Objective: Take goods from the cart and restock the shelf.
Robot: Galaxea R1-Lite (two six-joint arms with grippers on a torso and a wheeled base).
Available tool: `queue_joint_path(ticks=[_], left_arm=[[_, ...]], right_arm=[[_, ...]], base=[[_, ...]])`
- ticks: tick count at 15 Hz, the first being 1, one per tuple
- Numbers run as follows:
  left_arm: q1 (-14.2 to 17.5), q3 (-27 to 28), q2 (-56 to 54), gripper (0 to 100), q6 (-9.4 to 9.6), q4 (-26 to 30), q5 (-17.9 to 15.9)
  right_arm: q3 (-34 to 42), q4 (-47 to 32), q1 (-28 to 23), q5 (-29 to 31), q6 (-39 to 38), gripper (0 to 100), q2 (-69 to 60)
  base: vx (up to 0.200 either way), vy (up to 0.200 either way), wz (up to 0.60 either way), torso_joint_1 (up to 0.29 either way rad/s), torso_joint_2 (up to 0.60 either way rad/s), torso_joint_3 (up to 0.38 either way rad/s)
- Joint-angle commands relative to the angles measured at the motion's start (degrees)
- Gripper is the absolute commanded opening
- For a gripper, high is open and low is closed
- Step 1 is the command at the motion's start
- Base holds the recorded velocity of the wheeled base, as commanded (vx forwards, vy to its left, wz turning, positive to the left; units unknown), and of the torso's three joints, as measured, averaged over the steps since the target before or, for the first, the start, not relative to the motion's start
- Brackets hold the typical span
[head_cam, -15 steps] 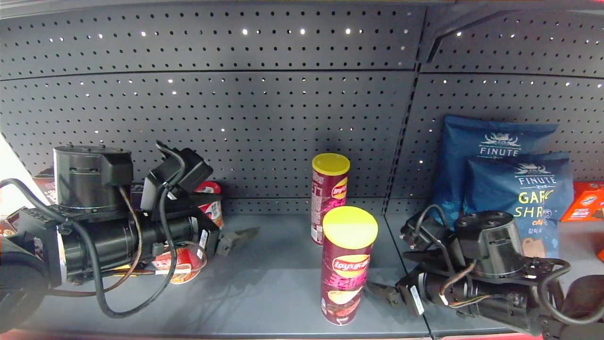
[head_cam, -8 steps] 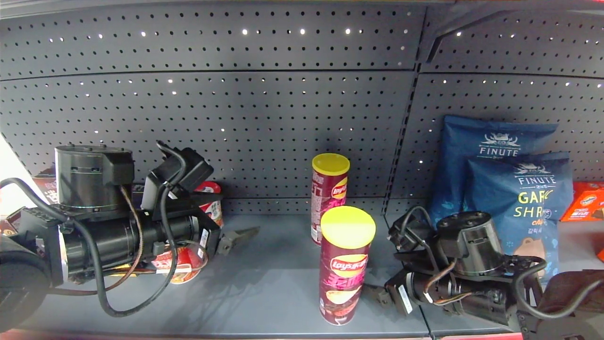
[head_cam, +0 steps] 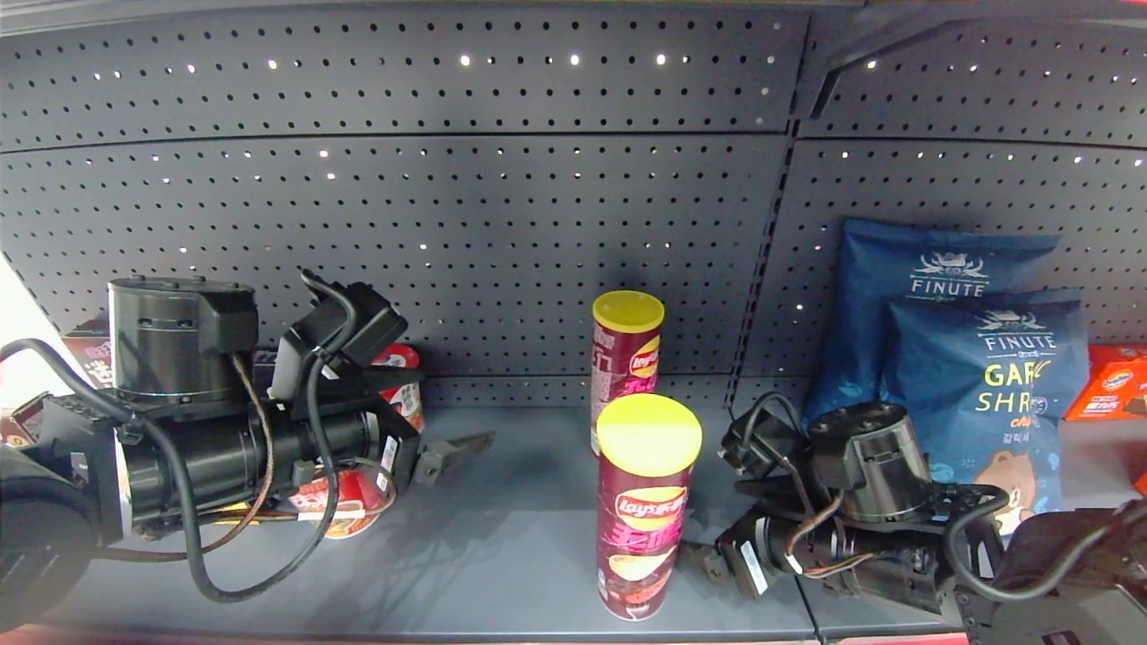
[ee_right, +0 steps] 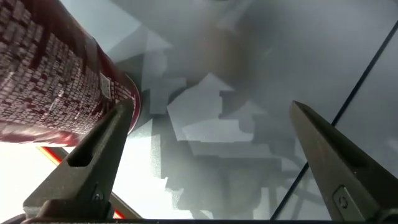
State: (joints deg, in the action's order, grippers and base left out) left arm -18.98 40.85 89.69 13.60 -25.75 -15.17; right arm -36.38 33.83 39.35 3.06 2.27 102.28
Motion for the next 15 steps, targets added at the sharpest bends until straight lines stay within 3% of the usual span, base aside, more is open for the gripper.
queue_joint_path(ticks=[1,9,12,15], left_arm=[[0.00,-0.07,0.14,100,-0.07,-0.01,-0.04],[0.08,-0.68,-0.13,100,0.02,-0.01,-0.04],[-0.09,-0.68,-1.80,100,0.02,-0.01,0.05],[0.17,-0.95,-9.27,100,-0.07,0.08,0.22]], right_arm=[[-0.19,0.10,0.02,0.02,0.02,100,0.64],[-0.54,0.10,-0.15,0.19,0.02,100,0.29],[-0.36,-0.08,-0.42,0.63,-0.51,100,-6.30],[-0.19,-0.96,-0.86,4.76,-2.00,100,-15.79]], base=[[0.000,0.000,0.00,0.000,0.00,0.000],[0.000,0.000,0.00,0.000,0.00,0.000],[0.000,0.000,0.00,0.000,0.00,0.000],[0.000,0.000,0.00,0.000,0.00,0.000]])
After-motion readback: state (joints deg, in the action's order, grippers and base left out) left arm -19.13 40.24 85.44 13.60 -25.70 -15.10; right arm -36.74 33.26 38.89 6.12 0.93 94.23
